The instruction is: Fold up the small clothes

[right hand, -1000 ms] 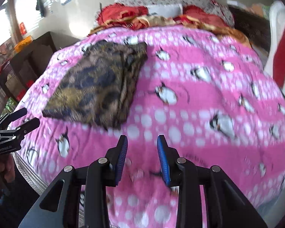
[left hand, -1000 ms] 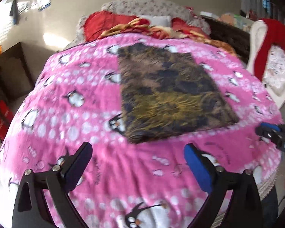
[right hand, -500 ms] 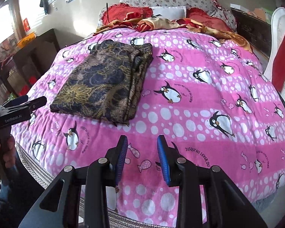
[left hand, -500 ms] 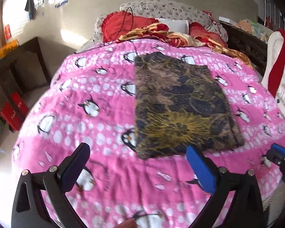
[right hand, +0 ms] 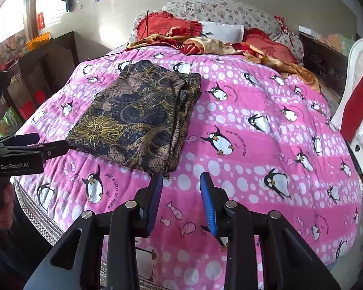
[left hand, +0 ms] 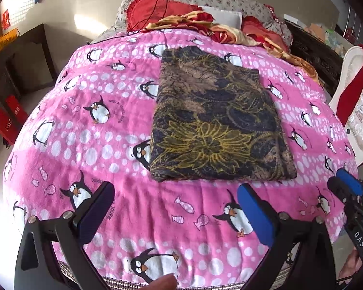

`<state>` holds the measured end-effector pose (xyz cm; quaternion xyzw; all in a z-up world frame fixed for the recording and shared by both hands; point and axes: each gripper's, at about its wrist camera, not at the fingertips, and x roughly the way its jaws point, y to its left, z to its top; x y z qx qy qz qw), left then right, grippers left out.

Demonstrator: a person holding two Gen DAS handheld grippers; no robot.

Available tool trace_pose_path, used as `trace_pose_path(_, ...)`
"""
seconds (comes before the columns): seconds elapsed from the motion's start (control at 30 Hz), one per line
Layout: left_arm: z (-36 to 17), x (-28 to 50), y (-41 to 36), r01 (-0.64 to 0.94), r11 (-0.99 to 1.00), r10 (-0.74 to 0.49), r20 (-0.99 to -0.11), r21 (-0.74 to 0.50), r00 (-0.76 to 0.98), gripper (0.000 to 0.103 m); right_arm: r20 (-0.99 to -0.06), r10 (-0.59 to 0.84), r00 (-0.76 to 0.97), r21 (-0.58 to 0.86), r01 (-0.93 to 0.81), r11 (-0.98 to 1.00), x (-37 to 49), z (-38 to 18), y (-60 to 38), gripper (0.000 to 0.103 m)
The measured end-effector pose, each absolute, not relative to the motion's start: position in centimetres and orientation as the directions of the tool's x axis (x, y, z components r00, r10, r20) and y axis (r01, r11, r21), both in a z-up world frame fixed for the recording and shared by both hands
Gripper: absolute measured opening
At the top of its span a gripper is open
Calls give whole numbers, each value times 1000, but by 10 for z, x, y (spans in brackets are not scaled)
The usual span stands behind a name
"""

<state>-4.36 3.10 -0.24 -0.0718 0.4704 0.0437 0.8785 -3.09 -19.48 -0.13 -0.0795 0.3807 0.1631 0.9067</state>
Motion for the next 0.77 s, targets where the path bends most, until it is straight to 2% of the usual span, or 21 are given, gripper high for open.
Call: trace_pose_path(0.77,21,-65,18,-118,988,-11,-806,-100,592,103,-665,236,709,-37,-347,937,-64,29,-202,40)
